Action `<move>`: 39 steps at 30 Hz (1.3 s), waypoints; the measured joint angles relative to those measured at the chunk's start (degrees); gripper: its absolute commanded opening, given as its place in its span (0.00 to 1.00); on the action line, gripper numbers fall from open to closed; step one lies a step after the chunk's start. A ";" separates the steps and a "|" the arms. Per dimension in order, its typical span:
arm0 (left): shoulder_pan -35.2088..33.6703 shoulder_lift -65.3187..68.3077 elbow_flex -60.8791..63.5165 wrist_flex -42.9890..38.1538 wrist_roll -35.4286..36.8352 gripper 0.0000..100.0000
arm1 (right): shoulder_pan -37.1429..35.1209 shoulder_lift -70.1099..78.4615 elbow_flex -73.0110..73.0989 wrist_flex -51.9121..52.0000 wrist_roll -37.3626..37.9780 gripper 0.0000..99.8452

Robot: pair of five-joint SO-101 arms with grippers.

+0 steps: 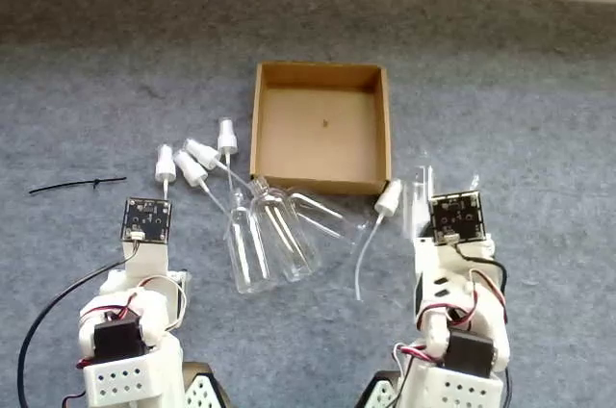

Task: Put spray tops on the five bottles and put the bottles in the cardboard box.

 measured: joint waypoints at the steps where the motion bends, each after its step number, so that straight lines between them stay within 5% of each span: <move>1: 0.00 0.00 0.00 0.00 0.00 0.17 | 0.00 1.23 -2.73 1.05 -0.62 0.01; 9: 0.00 0.00 0.00 0.00 0.00 0.17 | 0.09 30.51 -28.84 3.87 -6.51 0.02; 18: 0.00 0.00 0.00 0.00 0.00 0.17 | -5.63 83.34 -66.81 20.92 -14.24 0.30; 24: 0.00 0.00 0.00 0.00 0.00 0.17 | -9.85 109.10 -88.97 31.30 -14.59 0.32; 39: 0.00 0.00 0.00 0.00 0.00 0.17 | -10.11 129.14 -96.88 29.71 -15.38 0.30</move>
